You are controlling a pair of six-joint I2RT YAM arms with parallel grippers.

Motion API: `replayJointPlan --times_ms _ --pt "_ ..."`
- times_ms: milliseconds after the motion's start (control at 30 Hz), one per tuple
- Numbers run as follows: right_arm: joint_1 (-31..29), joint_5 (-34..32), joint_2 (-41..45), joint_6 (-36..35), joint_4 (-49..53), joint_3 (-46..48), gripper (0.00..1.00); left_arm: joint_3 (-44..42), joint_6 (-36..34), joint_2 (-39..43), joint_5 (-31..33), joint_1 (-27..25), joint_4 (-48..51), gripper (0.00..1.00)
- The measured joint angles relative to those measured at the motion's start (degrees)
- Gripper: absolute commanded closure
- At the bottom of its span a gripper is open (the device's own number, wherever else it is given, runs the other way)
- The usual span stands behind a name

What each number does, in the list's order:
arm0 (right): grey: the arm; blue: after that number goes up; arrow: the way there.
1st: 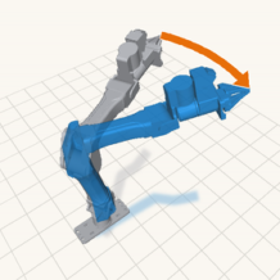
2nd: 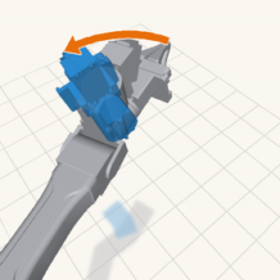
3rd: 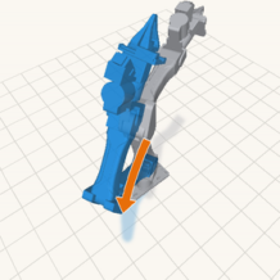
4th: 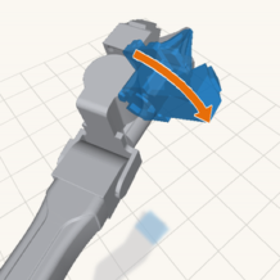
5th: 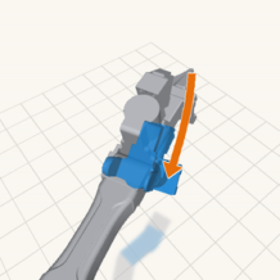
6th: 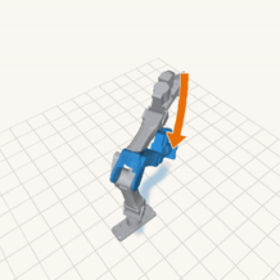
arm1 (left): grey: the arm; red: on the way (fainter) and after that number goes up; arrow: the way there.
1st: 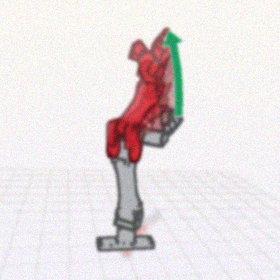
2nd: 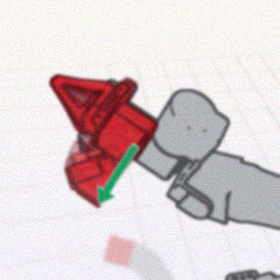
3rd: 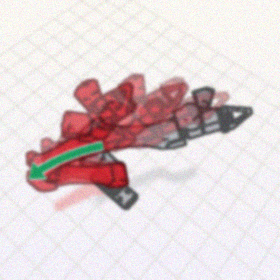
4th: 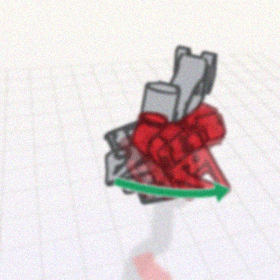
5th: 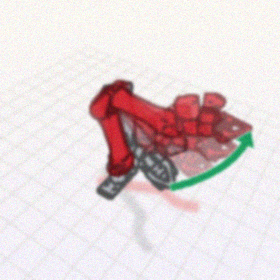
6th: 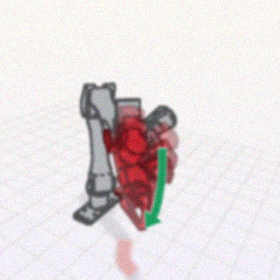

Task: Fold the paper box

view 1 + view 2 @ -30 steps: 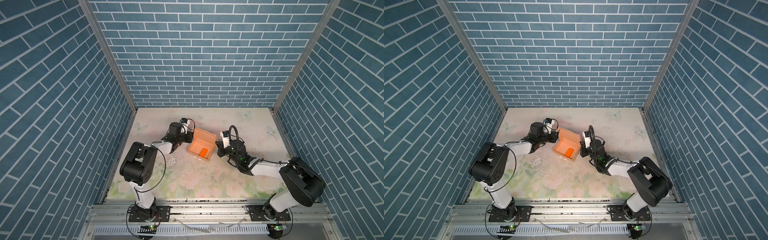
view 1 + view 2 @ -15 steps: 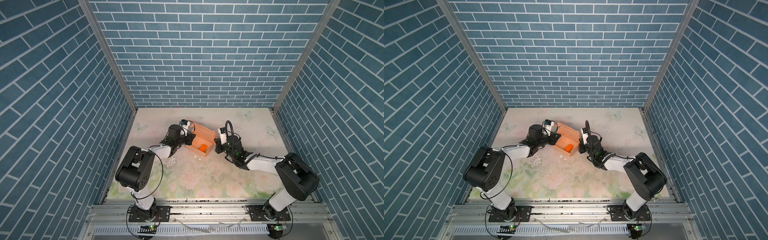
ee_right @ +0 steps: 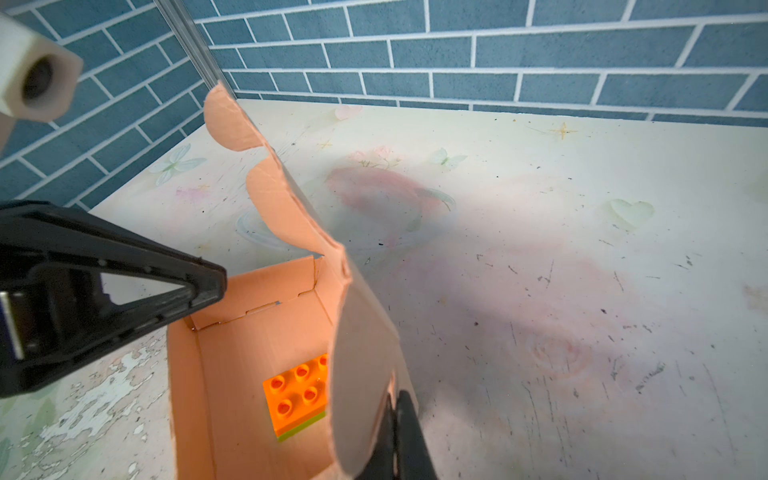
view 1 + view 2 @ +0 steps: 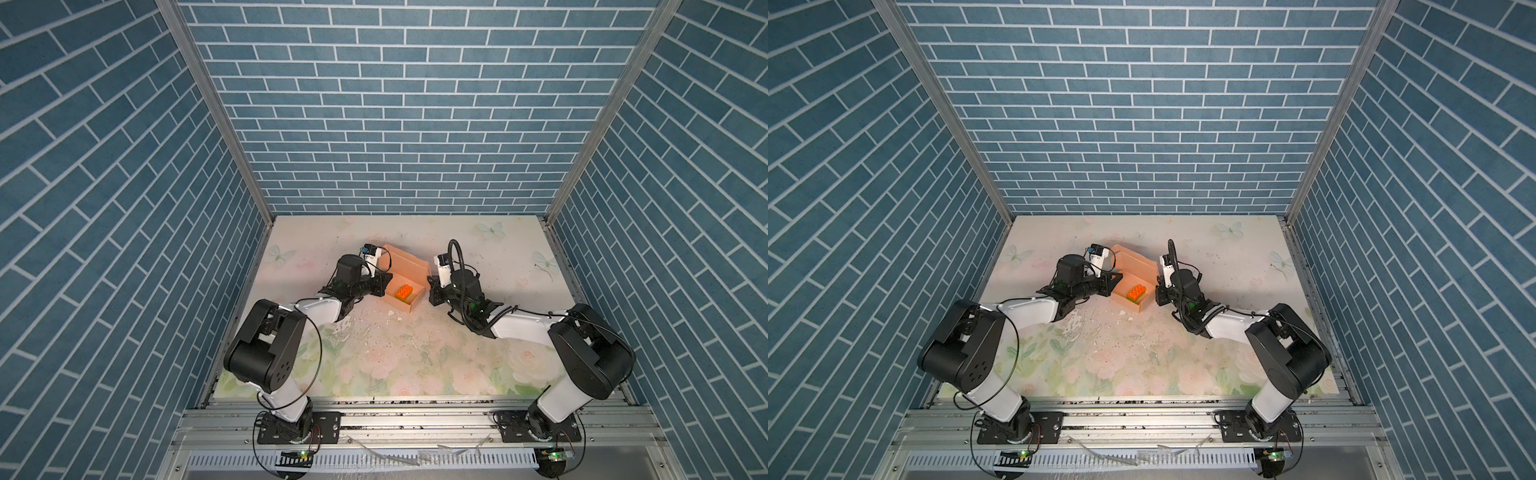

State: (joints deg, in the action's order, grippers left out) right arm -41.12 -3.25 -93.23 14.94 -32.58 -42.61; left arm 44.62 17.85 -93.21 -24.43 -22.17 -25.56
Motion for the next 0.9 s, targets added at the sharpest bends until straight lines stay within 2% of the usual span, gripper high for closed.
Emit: replayJointPlan --times_ms 200,400,900 --pt "0.22 2.05 0.35 -3.74 0.02 0.04 1.0 -1.68 -0.11 4.42 3.45 0.0 0.94 0.86" --pt "0.81 5.09 1.31 -7.17 0.0 0.04 1.0 -3.87 -0.09 4.79 6.01 0.0 1.7 0.86" --pt "1.92 8.52 1.31 -8.9 0.44 -0.42 1.0 -9.99 0.85 1.6 5.75 -0.02 -1.01 0.86"
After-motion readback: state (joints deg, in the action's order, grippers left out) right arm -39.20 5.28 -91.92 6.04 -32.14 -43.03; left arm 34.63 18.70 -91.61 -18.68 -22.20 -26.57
